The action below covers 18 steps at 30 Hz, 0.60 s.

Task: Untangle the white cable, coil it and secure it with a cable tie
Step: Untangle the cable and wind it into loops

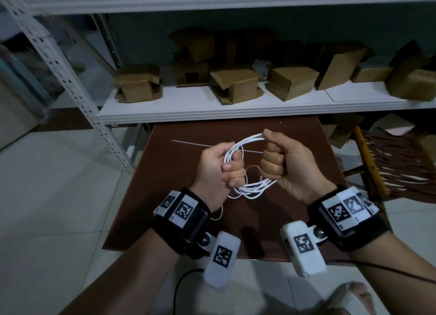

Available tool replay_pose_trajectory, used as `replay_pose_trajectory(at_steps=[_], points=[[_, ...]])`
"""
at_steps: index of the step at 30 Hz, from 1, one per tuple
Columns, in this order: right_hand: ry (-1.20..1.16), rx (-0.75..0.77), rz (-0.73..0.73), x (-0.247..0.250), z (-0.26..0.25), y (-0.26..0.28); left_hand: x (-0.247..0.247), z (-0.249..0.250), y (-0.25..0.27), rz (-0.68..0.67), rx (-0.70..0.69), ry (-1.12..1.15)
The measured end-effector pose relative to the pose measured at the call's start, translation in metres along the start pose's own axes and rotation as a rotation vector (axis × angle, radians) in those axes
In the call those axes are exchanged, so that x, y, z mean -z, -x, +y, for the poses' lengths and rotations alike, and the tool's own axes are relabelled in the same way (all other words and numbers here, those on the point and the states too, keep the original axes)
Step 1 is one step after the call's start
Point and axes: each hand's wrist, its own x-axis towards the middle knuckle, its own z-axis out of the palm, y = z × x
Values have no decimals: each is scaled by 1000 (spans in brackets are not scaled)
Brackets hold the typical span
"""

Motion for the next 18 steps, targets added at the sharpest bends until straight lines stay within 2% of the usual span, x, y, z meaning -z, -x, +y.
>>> replay_pose_trajectory(at_steps=[4,10,15,18], points=[[-18,-29,-18,0,-2,2,-1,2,4,-40,-33,18],[17,-54,-19,-1,-7,4,0,3,3,-84,-22,-178],[36,-66,-56,-10,4,4,1,-1,-2,102,-32,-179],[15,-31,-62,-10,9,3,0,-3,-5,171,-42,-98]])
